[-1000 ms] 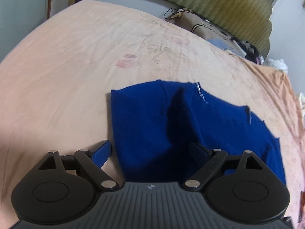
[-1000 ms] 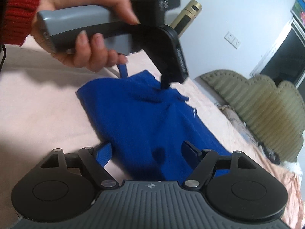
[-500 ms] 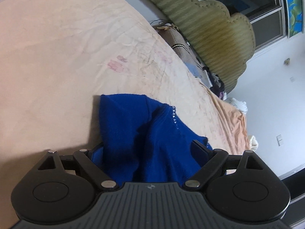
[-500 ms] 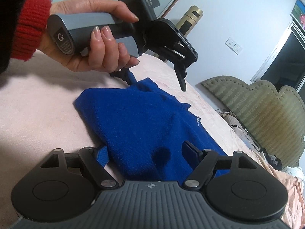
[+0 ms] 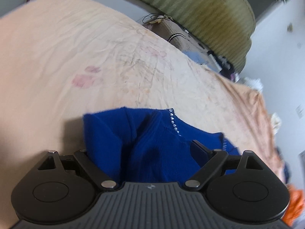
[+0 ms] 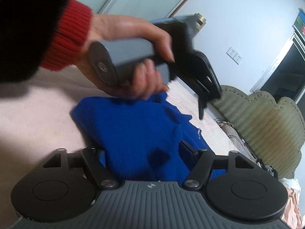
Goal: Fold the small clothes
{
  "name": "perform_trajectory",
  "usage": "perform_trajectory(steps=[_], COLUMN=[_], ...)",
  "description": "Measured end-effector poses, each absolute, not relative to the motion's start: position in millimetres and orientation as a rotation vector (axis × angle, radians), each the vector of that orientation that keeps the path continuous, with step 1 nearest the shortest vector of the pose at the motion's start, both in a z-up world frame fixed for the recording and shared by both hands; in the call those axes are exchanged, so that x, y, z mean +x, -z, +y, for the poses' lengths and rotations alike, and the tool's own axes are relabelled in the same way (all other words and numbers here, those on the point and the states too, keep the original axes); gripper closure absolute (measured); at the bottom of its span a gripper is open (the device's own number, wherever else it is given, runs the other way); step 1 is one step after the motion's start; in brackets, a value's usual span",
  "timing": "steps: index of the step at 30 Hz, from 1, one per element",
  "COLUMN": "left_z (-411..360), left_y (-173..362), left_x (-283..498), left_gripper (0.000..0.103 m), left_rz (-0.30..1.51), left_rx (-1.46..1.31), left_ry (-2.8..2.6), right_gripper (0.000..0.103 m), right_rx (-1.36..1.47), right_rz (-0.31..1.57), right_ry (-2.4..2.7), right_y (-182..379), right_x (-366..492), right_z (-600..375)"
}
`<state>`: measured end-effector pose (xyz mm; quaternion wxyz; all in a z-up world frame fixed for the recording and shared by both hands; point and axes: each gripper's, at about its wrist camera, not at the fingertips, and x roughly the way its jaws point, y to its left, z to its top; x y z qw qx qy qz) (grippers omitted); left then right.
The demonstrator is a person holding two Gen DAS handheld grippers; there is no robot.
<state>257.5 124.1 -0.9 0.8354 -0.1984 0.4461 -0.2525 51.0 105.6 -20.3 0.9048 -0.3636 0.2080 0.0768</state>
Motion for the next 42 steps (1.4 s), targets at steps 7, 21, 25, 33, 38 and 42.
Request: perform_trajectory(steps=[7, 21, 25, 33, 38, 42], left_z=[96, 72, 63, 21, -15, -43], left_y=[-5, -51, -65, -87, -97, -100], left_x=[258, 232, 227, 211, 198, 193], left_gripper=[0.090, 0.091, 0.091, 0.091, 0.091, 0.091], left_rz=[0.946, 0.903, 0.921, 0.893, 0.865, 0.859], left_rx=[-0.183, -0.139, -0.189, -0.182, -0.148, -0.135], left_ry=[0.460, 0.317, 0.285, 0.252, 0.244, 0.256], right_gripper=[0.081, 0.099, 0.099, 0.100, 0.100, 0.100], right_rx=[-0.782, -0.721, -0.693, -0.608, -0.550, -0.474], right_rz=[0.436, 0.329, 0.320, 0.319, 0.312, 0.330], right_ry=[-0.217, -0.178, -0.132, -0.025, 0.016, 0.028], right_y=[27, 0, -9, -25, -30, -33], right_x=[53, 24, 13, -9, -23, -37], right_z=[112, 83, 63, 11, -21, -48])
